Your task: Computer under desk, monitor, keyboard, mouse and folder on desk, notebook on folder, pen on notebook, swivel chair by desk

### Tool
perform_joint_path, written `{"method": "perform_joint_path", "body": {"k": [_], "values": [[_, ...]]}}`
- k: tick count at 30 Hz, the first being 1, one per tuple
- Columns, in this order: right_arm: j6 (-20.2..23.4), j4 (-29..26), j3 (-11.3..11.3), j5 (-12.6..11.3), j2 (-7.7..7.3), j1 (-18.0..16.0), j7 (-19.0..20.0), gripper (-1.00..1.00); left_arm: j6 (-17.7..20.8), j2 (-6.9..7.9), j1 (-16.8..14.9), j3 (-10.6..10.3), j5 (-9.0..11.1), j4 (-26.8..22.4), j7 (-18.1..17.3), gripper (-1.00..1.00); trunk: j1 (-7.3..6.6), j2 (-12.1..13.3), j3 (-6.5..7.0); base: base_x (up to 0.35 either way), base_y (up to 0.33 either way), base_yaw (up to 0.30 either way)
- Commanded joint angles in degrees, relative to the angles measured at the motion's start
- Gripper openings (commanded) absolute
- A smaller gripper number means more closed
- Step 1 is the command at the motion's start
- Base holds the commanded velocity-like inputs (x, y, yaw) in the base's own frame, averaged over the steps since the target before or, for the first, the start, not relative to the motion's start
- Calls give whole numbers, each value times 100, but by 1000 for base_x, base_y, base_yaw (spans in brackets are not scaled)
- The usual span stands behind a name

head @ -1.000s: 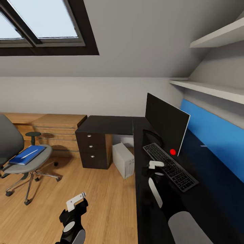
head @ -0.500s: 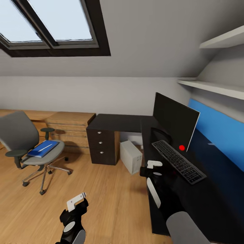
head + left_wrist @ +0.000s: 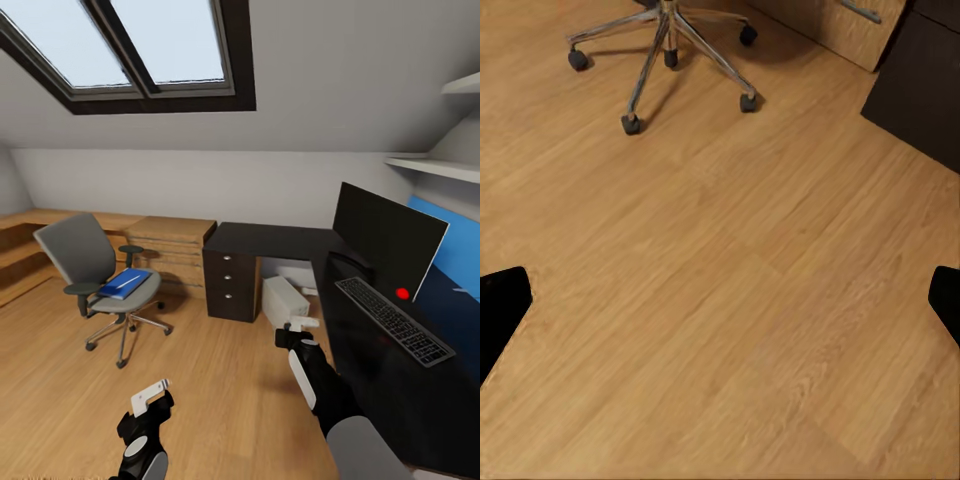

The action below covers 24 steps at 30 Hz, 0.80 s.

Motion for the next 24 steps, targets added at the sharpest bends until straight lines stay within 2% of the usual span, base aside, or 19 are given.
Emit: {"method": "perform_joint_path", "body": {"k": [1, 12, 16, 22, 24], "values": [[17, -10, 13, -67, -2, -4, -43, -100, 32, 8, -7, -21, 14, -6, 40, 100, 2, -5, -7, 143, 309, 273], [18, -11, 13, -61, -2, -2, -44, -100, 33, 8, -7, -22, 21, 4, 39, 100, 2, -5, -7, 224, 270, 275], [21, -15, 13, -55, -2, -4, -36, -100, 33, 6, -7, -23, 24, 4, 42, 100, 2, -5, -7, 206, 212, 61], [15, -17, 5, -54, -28, -4, -6, -100, 29, -13, -7, -92, 14, 4, 72, 100, 2, -5, -7, 30, 31, 7], [-54, -18, 4, -49, -34, -5, -2, -100, 26, -11, -7, -105, 13, 4, 68, 100, -42, 75, 29, 4, 4, 1]]}}
